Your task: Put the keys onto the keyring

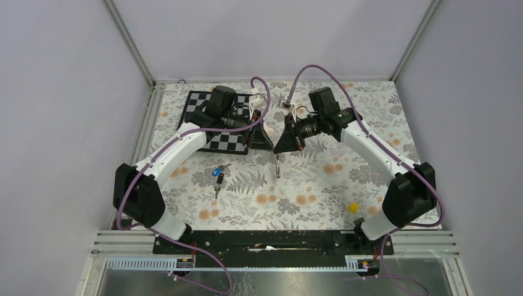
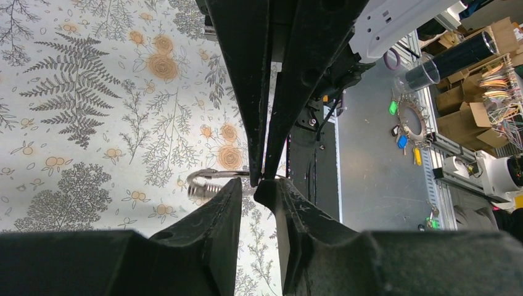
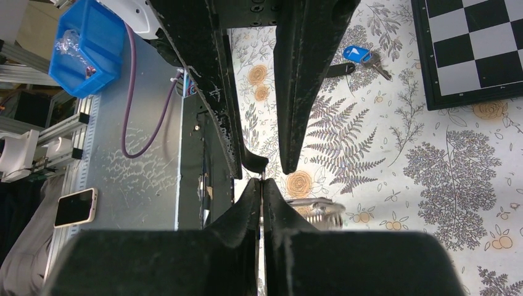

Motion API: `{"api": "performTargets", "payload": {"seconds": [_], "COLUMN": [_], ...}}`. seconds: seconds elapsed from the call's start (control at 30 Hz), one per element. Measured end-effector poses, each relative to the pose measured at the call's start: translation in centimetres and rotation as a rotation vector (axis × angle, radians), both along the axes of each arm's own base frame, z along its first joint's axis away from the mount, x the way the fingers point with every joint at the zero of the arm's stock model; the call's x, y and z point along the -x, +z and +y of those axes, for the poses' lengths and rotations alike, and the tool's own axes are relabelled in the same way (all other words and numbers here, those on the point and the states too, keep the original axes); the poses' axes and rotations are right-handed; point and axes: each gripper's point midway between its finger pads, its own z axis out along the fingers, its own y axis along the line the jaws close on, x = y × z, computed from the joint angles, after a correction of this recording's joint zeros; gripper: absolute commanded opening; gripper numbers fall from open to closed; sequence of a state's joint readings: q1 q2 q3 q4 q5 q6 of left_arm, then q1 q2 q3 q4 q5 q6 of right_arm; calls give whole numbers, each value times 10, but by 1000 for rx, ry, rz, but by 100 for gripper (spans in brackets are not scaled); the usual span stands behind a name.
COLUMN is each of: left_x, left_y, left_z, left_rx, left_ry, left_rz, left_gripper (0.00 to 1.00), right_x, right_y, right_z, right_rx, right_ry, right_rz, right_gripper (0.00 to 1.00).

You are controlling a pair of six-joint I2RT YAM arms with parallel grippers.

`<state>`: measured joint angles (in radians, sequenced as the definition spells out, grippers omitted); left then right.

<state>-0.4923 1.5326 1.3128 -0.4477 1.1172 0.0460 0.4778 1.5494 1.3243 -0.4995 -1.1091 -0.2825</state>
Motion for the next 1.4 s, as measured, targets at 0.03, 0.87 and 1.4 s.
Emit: {"api": "performTargets", "payload": {"seconds": [0.03,0.87,1.4], "left_x": [0,3,3], "left_y": [0,-8,-9], "left_z": [0,-1,-2], "left_rx": [1,9,7], "left_ry": [-2,-8,-5], "left_rz": [0,18,19], "left_gripper": [28,0,0], "right_x": [0,-1,-7], "right_y": [0,-9,-10], "right_z": [0,-2,-3], "right_rx": [0,17,2], "right_ry": [0,-13,-44], "right_rz": [-1,10,19], "right_gripper": [0,0,26]}}
